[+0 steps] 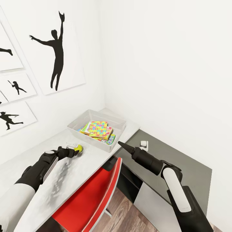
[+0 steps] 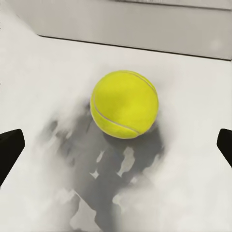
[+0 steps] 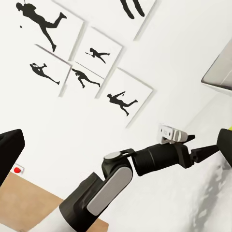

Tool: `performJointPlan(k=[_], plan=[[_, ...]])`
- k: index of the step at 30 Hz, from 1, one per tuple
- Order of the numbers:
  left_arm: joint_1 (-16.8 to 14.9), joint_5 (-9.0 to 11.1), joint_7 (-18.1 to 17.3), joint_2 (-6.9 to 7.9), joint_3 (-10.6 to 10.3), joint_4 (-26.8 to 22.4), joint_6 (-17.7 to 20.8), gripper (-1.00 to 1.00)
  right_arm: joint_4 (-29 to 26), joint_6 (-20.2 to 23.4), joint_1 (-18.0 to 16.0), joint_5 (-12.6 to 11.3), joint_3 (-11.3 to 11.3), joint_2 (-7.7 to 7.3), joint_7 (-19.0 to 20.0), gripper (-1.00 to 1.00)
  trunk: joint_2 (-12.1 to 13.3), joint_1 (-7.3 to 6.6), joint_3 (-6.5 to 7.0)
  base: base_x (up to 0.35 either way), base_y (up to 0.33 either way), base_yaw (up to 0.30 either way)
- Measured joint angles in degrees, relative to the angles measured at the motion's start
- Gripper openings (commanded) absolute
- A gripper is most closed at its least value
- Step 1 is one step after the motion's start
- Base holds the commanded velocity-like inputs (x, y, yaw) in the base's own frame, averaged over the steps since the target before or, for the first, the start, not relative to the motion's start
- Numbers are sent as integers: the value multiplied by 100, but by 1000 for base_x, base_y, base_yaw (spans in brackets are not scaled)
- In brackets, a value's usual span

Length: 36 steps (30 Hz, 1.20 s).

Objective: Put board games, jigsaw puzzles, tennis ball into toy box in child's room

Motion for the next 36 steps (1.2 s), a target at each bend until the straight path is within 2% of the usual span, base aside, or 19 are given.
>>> performJointPlan(k=[21, 27, 36], plan=[[-22, 5, 3, -5, 2, 337, -681, 100, 0, 0, 0, 0, -5, -1, 7, 100, 0, 0, 0, 0, 0, 0], [-33, 1, 4, -13, 14, 604, -880, 100, 0, 0, 0, 0, -1, 0, 9, 100, 0, 0, 0, 0, 0, 0], [-31, 0, 5, -26, 15, 778, -1036, 100, -4, 0, 0, 0, 0, 0, 9, 100, 0, 0, 0, 0, 0, 0]])
